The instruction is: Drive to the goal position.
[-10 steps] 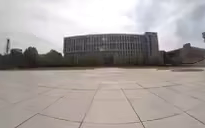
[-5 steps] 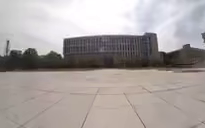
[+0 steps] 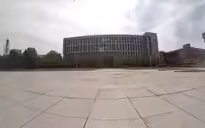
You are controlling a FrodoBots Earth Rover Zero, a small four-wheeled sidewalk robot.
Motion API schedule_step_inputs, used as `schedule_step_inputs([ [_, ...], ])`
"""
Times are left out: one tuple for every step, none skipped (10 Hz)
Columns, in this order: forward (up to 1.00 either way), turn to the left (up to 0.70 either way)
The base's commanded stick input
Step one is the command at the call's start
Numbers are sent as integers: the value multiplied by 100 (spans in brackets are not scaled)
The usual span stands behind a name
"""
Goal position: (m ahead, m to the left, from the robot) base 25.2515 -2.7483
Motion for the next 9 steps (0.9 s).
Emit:
schedule_step_inputs([
  [70, 0],
  [70, 0],
  [70, 0],
  [70, 0],
  [70, 0],
  [70, 0],
  [70, 0],
  [70, 0],
  [70, 0],
])
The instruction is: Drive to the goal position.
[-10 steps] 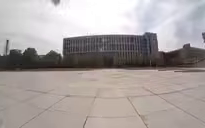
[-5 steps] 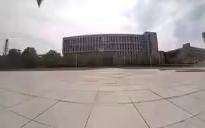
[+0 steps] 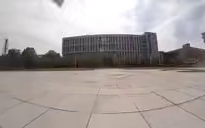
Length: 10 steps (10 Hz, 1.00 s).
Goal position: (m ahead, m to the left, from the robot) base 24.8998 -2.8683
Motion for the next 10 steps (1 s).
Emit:
schedule_step_inputs([
  [70, 0],
  [70, 0],
  [70, 0],
  [70, 0],
  [70, 0],
  [70, 0],
  [70, 0],
  [70, 0],
  [70, 0],
  [70, 0],
])
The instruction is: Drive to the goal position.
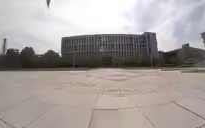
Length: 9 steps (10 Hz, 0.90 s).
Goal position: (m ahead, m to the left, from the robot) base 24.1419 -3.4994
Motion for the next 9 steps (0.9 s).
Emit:
schedule_step_inputs([
  [70, 0],
  [70, 0],
  [70, 0],
  [70, 0],
  [70, 0],
  [70, 0],
  [70, 0],
  [70, 0],
  [70, 0],
])
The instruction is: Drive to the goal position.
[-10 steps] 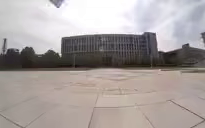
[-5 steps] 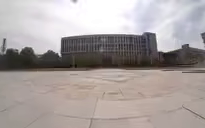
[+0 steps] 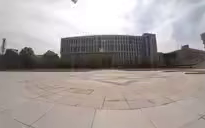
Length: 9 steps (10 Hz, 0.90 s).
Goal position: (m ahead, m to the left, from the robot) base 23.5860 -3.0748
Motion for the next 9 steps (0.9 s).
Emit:
schedule_step_inputs([
  [70, 0],
  [70, 0],
  [70, 0],
  [70, 0],
  [70, 0],
  [70, -27],
  [70, -35],
  [70, -35],
  [70, -32],
])
